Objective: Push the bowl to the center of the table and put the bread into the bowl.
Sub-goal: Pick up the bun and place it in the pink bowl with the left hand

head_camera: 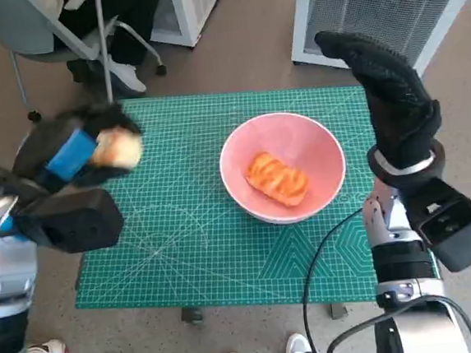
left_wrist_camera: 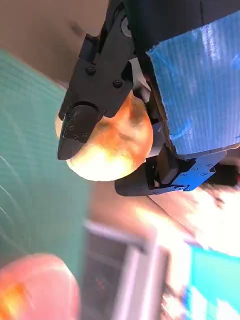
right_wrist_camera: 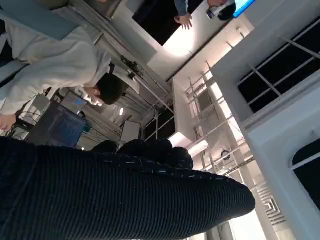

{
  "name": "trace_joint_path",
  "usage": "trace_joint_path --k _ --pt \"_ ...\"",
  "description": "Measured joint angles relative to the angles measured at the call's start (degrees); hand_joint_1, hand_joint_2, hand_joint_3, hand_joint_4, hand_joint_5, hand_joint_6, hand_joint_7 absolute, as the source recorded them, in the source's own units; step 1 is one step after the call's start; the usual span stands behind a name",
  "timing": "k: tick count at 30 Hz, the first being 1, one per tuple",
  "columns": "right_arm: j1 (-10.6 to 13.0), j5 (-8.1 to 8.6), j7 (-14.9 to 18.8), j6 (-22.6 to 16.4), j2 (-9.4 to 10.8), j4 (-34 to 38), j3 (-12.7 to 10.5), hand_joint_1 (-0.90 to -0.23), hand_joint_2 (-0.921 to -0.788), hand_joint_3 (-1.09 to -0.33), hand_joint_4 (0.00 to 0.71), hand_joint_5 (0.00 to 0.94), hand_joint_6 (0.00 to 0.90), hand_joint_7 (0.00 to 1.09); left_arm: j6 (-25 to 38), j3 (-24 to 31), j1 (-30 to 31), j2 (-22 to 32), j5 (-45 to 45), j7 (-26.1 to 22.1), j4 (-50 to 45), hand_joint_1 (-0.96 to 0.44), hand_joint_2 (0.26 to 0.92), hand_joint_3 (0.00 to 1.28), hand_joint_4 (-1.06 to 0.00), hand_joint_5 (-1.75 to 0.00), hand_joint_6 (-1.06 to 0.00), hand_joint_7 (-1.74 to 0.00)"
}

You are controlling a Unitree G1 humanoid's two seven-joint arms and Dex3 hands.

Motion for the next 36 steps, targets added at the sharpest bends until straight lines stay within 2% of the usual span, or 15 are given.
trace_joint_path --k 4,8,17,21,23,25,26,27,28,29,30,31,33,36 --pt "-0.1 -0.01 0.0 -0.1 0.1 0.4 0.0 -0.572 -0.921 -0.81 -0.001 0.465 -0.001 0.61 -1.7 -3.2 -5.2 -3.4 0.2 0.3 0.6 0.0 0.92 0.07 -0.7 -1.13 -0.6 -1.22" --pt "-0.2 -0.03 0.0 -0.2 0.2 0.7 0.0 -0.564 -0.921 -0.804 -0.001 0.466 -0.001 0.61 -5.5 -6.8 -10.0 -7.2 0.3 0.4 3.8 0.0 0.92 0.08 -0.7 -1.1 -0.59 -1.25" --pt "-0.4 -0.15 0.0 -0.9 0.2 2.0 -0.2 -0.57 -0.921 -0.803 0.001 0.469 -0.001 0.61 -13.0 -15.4 -18.3 -16.7 3.3 2.4 18.5 0.0 0.921 0.09 -0.69 -1.11 -0.57 -1.28" --pt "-0.4 -0.9 -0.1 -1.4 0.0 2.1 -0.3 -0.568 -0.921 -0.81 0.0 0.471 -0.001 0.61 -13.4 -17.9 -20.1 -20.4 4.5 2.7 24.6 0.0 0.921 0.14 -0.62 -1.16 -0.54 -1.33" --pt "-0.4 -1.18 -0.2 -1.5 0.0 2.1 -0.4 -0.567 -0.921 -0.816 -0.001 0.472 -0.001 0.61 -13.1 -18.9 -20.7 -21.8 4.7 2.4 27.1 0.0 0.921 0.21 -0.51 -1.25 -0.49 -1.4" --pt "-0.4 -1.28 -0.2 -1.7 -0.1 2.1 -0.4 -0.564 -0.921 -0.82 -0.001 0.472 -0.001 0.62 -12.0 -19.8 -21.4 -23.2 4.7 1.4 29.6 -0.12 0.921 0.26 -0.48 -0.98 -0.44 -1.46" --pt "-0.4 -1.37 -0.2 -1.7 -0.1 2.0 -0.5 -0.562 -0.921 -0.823 -0.001 0.472 -0.001 0.62 -11.1 -20.3 -21.8 -23.8 4.8 0.6 31.0 -0.14 0.912 0.27 -0.46 -0.68 -0.37 -1.31" --pt "-0.4 -1.47 -0.3 -1.7 -0.1 2.0 -0.5 -0.56 -0.921 -0.826 -0.001 0.472 -0.001 0.62 -10.2 -20.9 -22.2 -24.4 4.9 -0.4 32.2 -0.1 0.911 0.23 -0.44 -0.44 -0.35 -0.95" --pt "-0.4 -1.58 -0.4 -1.7 -0.1 1.9 -0.5 -0.559 -0.921 -0.828 -0.001 0.471 -0.001 0.62 -9.2 -21.4 -22.6 -24.9 5.2 -1.3 33.5 -0.11 0.908 0.17 -0.35 -0.28 -0.32 -0.64" --pt "-0.4 -1.64 -0.4 -1.7 -0.1 1.8 -0.5 -0.559 -0.921 -0.83 -0.001 0.471 -0.001 0.62 -8.2 -21.8 -22.9 -25.4 5.4 -2.4 34.5 -0.11 0.908 0.14 -0.31 -0.23 -0.31 -0.52" --pt "-0.4 -1.72 -0.5 -1.7 -0.1 1.7 -0.5 -0.559 -0.921 -0.831 -0.001 0.47 -0.001 0.62 -7.1 -22.4 -23.3 -25.7 5.7 -3.7 35.7 -0.16 0.9 0.1 -0.22 -0.15 -0.27 -0.34" --pt "-0.4 -1.84 -0.6 -1.6 -0.2 1.4 -0.6 -0.559 -0.921 -0.832 -0.001 0.47 -0.001 0.62 -5.8 -23.1 -23.8 -26.1 6.0 -5.3 36.8 -0.19 0.895 0.07 -0.17 -0.09 -0.25 -0.23" --pt "-0.3 -2.03 -0.8 -1.6 -0.3 0.9 -0.6 -0.564 -0.921 -0.833 -0.001 0.469 -0.001 0.61 -3.7 -23.9 -24.3 -26.7 6.5 -7.7 38.4 -0.25 0.889 0.05 -0.09 -0.05 -0.21 -0.12" --pt "-0.2 -2.21 -1.5 -1.6 -0.4 0.1 -0.7 -0.576 -0.921 -0.832 -0.001 0.469 -0.001 0.61 -0.6 -24.9 -24.4 -27.2 6.8 -11.2 39.1 -0.34 0.888 0.03 -0.03 -0.01 -0.18 -0.04"
